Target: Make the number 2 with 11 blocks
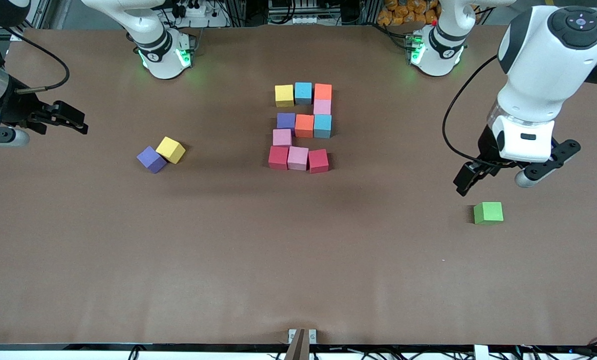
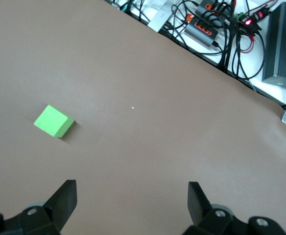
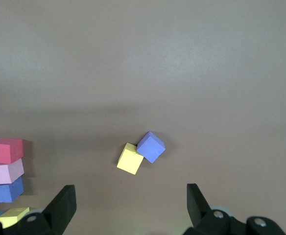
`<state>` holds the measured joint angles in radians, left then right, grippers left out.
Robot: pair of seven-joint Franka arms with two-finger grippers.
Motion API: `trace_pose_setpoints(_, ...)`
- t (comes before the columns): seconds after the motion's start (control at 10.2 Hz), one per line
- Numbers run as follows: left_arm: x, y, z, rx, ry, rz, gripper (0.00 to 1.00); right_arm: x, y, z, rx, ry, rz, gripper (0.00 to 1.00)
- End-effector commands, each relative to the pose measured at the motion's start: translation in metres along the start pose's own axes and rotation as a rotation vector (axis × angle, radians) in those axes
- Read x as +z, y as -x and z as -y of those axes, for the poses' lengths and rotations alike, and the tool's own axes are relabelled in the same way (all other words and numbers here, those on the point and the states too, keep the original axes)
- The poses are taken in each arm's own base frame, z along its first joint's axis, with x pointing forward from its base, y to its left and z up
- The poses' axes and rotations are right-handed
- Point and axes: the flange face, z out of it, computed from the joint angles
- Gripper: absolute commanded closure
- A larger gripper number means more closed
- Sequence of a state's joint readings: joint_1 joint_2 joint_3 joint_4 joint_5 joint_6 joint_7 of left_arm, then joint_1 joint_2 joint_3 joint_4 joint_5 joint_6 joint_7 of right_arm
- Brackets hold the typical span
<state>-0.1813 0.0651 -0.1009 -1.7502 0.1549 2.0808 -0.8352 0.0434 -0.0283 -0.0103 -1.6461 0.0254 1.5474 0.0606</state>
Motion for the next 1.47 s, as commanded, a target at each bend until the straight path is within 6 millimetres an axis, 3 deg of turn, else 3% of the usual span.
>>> trace_pose_setpoints(0.0,-0.008,-0.009,0.011,0.073,-0.019,0.005,0.0,0.003,-0.008,-0.005,0.016,0.02,0.009,0.0)
trace_pose_setpoints(0.2,-0.024,-0.019,0.015,0.108,-0.015,0.039,0.0,0.004,-0.008,-0.002,0.01,0.019,0.013,0.0)
trace_pose_setpoints(0.39,-0.033,-0.029,0.033,0.145,0.001,0.093,0.0,0.005,-0.009,-0.002,0.01,0.016,0.013,0.0)
trace_pose_setpoints(0.78,-0.076,-0.042,0.06,0.188,-0.06,0.193,0.0,0.005,-0.009,-0.003,0.013,0.009,0.015,0.0)
trace_pose_setpoints(1.17,-0.088,-0.05,0.093,0.169,-0.08,0.298,0.0,0.005,-0.009,-0.004,0.014,0.009,0.015,0.0)
trace_pose_setpoints(1.37,-0.089,-0.053,0.098,0.157,-0.049,0.312,0.0,0.006,-0.009,-0.005,0.016,0.009,0.016,0.0)
